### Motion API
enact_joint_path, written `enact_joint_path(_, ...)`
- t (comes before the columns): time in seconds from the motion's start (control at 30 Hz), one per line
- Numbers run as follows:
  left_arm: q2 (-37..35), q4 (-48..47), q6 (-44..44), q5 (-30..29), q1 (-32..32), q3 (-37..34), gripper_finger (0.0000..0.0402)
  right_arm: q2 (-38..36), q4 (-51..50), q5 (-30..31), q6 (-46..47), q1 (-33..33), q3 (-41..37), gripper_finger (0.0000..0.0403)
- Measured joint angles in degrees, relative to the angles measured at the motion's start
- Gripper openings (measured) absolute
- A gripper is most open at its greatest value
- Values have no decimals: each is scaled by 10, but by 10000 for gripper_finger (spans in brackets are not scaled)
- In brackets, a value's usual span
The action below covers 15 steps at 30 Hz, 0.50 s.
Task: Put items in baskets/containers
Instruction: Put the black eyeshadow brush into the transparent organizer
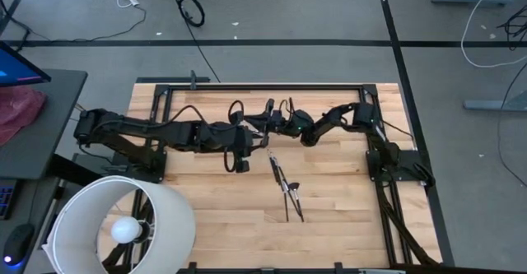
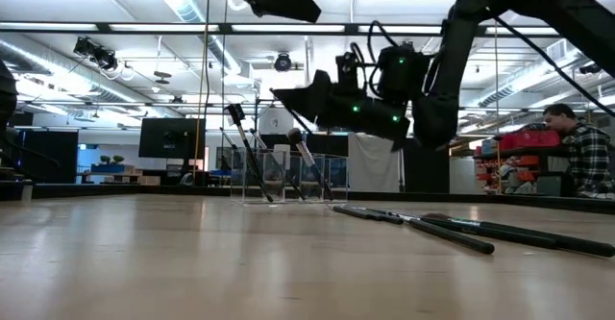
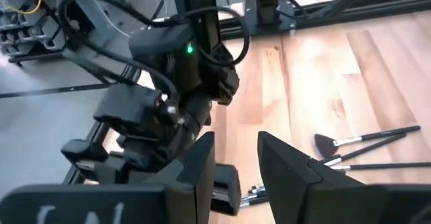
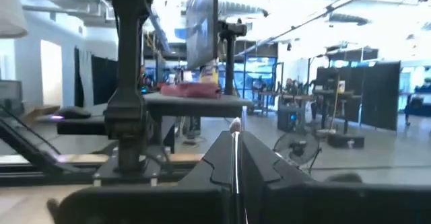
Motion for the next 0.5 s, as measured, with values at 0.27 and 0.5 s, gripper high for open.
enact_joint_path(0.27, 1, -17, 0, -9, 0, 0, 117, -2, -30, 7, -13, -18, 2, 7)
enact_joint_path(0.5, 1, -19, -4, -9, 0, 0, 117, 8, -74, 15, -28, -21, 1, 7)
